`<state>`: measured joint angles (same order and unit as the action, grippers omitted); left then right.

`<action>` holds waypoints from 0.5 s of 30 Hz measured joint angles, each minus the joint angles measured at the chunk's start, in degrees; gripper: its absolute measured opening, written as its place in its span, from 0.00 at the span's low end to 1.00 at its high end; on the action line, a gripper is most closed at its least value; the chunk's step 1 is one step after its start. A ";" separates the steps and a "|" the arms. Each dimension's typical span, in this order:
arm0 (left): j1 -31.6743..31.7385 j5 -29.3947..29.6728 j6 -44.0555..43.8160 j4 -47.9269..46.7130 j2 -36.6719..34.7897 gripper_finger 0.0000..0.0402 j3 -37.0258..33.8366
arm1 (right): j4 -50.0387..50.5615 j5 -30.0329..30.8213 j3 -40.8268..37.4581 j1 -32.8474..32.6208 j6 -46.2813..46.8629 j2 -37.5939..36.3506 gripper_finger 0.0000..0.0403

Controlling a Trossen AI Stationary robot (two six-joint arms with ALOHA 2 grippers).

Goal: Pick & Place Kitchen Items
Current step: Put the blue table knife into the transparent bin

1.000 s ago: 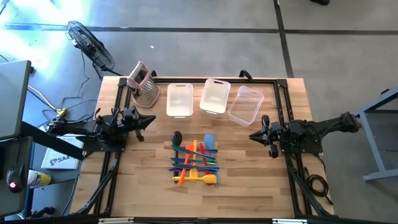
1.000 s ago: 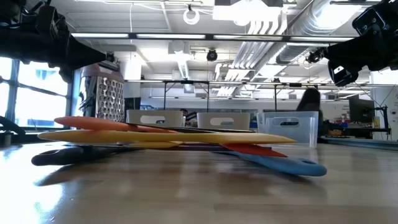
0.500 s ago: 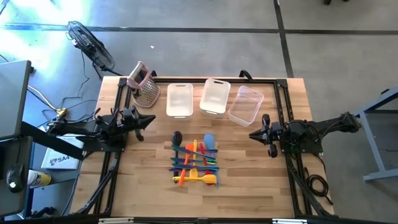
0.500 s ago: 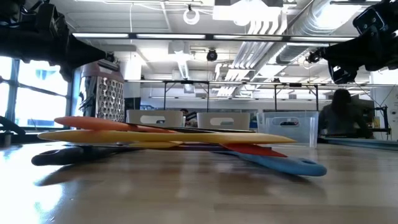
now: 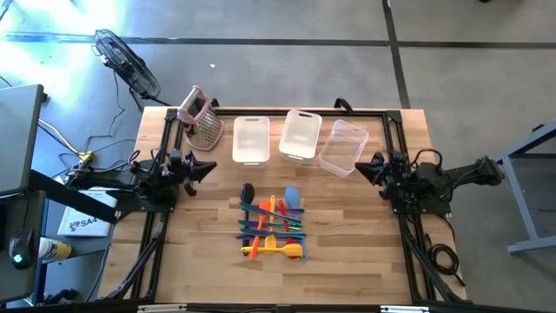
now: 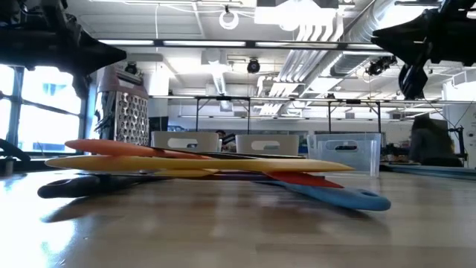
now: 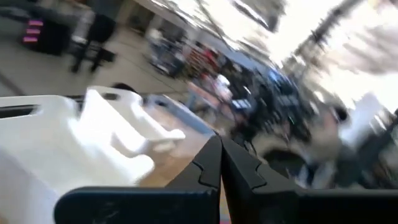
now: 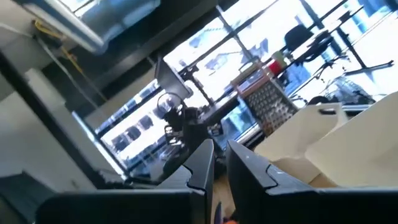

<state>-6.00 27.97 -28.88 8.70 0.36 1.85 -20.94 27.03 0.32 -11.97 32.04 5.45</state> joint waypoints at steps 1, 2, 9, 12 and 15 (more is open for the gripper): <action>0.00 1.98 -1.81 0.76 0.02 0.00 0.02 | -0.55 0.46 0.00 0.00 -0.12 0.00 0.09; 0.02 2.94 -2.89 1.58 0.00 0.00 0.00 | -1.29 0.50 0.00 0.00 -0.03 0.01 0.09; 0.00 4.80 -7.12 2.06 0.00 0.03 0.00 | -4.55 -0.82 0.00 0.00 2.64 0.01 0.09; 0.00 3.29 -10.30 3.42 0.02 0.11 0.01 | -4.57 -2.98 0.00 0.00 3.29 0.02 0.09; 0.00 1.44 -11.21 6.60 0.28 0.22 0.00 | -4.60 -3.56 0.20 -0.02 5.29 0.04 0.12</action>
<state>-6.00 29.41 -40.09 15.30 0.65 1.85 -25.54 23.47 0.52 -11.99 37.33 5.50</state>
